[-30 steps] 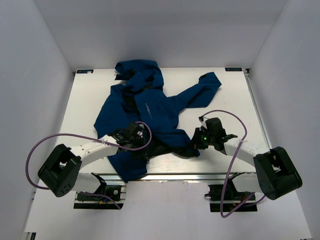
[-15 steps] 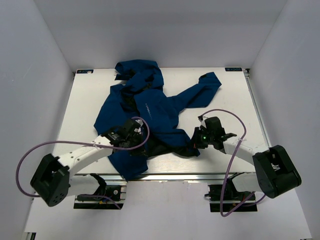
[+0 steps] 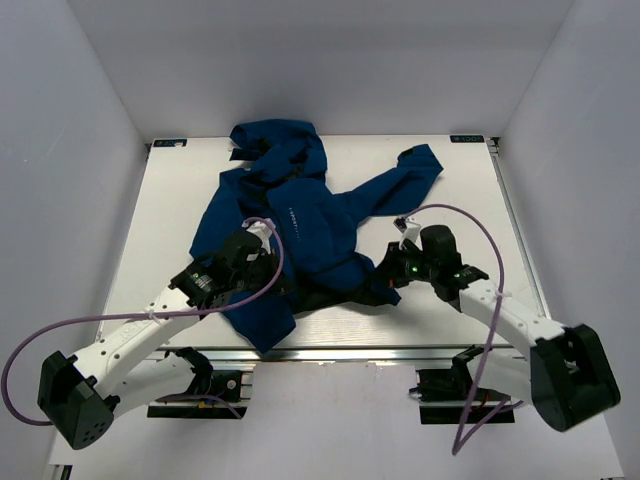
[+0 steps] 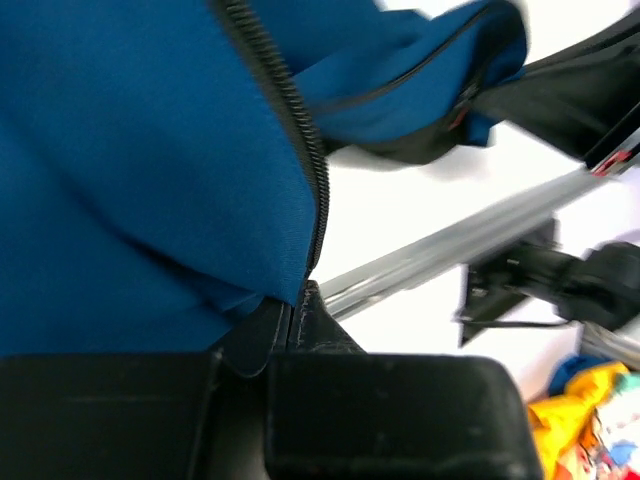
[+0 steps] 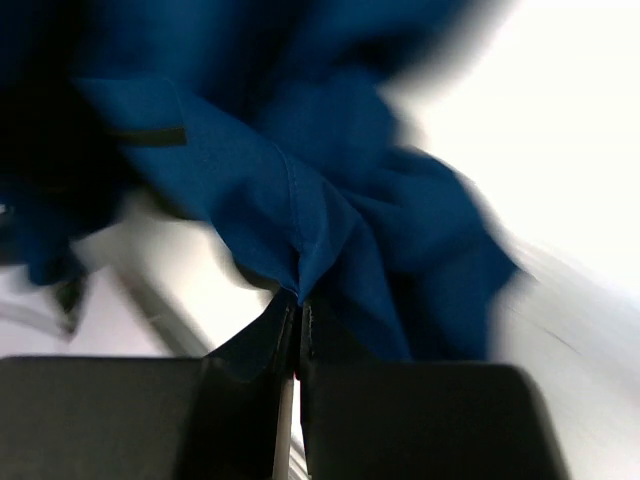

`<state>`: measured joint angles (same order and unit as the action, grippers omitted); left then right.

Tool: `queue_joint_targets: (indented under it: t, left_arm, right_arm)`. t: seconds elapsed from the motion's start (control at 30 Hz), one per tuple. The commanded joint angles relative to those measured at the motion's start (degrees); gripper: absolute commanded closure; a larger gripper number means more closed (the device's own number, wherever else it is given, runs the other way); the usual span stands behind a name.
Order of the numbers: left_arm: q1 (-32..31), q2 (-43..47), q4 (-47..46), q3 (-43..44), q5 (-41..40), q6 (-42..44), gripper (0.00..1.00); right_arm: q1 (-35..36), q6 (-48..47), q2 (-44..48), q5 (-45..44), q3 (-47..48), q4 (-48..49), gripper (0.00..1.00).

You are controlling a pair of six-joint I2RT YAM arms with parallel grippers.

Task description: Zip up the jacket

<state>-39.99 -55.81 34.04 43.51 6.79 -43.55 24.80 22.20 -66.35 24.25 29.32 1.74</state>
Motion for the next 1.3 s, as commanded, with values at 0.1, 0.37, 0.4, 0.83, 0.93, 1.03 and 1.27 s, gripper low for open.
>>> queue_joint_targets:
  t: [0.1,0.37,0.4,0.83,0.93,1.03,1.27]
  left_arm:
    - [-0.18,0.79,-17.86,-0.18,9.2,3.73,1.0]
    - [-0.18,5.36,-26.92,-3.6,13.6,4.61,1.0]
    - [-0.18,5.97,-27.1,-4.04,12.82,4.88,1.0]
    - [-0.09,8.7,-31.4,-9.05,19.66,7.34,1.0]
    - [-0.18,8.88,-31.67,-9.23,19.32,6.81,1.0]
    - [-0.18,9.4,-32.63,-9.75,19.58,6.11,1.0]
    - [-0.18,10.37,-33.69,-10.98,19.14,4.62,1.0]
  right_arm:
    - [6.13,-0.59,5.35,16.0,5.66,12.4,1.0]
    - [11.68,8.3,-0.01,21.54,8.38,24.54,1.0]
    - [11.76,8.56,-0.88,22.24,8.65,24.8,1.0]
    - [13.79,10.5,-4.23,28.31,8.47,31.04,1.0]
    - [13.79,10.85,-4.58,28.48,8.3,31.57,1.0]
    - [13.87,11.03,-4.93,28.48,8.12,31.66,1.0]
    - [13.88,12.08,-5.02,28.84,7.33,33.86,1.0]
